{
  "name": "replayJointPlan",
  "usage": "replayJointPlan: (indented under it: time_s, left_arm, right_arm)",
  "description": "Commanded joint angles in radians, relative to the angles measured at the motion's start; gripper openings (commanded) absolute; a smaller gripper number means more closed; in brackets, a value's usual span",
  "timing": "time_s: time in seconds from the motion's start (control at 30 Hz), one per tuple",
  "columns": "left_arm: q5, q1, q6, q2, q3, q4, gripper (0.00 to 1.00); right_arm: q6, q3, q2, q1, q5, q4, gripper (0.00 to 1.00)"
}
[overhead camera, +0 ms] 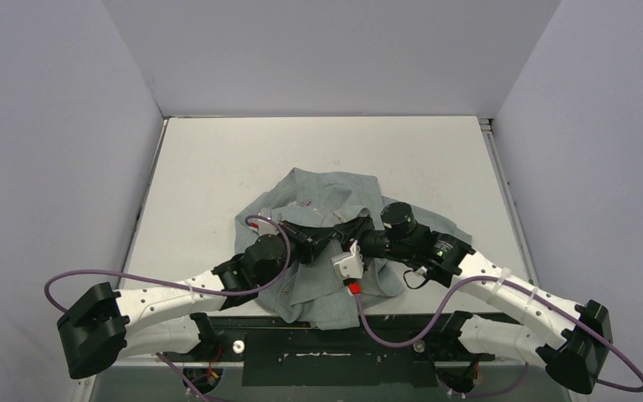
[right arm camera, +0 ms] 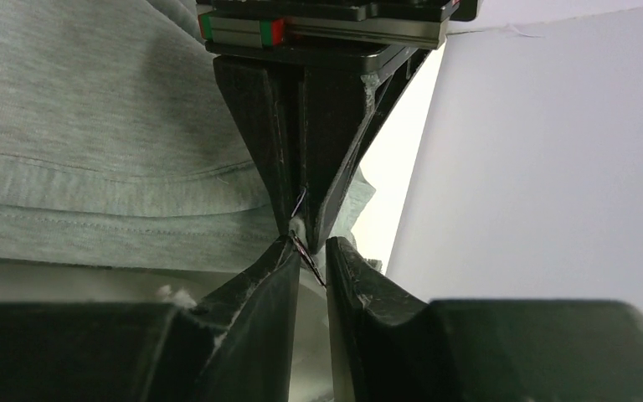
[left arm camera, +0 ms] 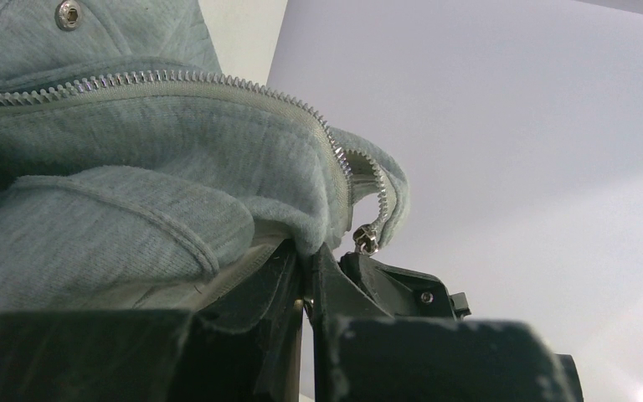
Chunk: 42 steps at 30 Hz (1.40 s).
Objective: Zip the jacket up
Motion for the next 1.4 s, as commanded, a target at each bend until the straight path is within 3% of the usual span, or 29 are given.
replayJointPlan:
  time_s: [0.0, 0.47, 0.97, 1.37]
  left_arm:
    - [0.017, 0.001, -0.001, 0.002, 0.016, 0.060, 0.00]
    - [0.013, 0.001, 0.000, 0.000, 0.004, 0.064, 0.00]
    - [0.017, 0.001, 0.033, -0.003, 0.007, 0.043, 0.00]
    - [0.025, 0.003, 0.107, -0.009, 0.043, -0.020, 0.00]
  right_arm:
    - [-0.005, 0.050, 0.008, 0.012, -0.012, -0.001, 0.18]
    - [0.041, 0.083, 0.007, 0.009, -0.021, -0.058, 0.00]
    - [0.325, 0.076, 0.004, -0.081, -0.203, 0.096, 0.00]
    - [0.568, 0.155, 0.088, -0.108, -0.191, 0.098, 0.00]
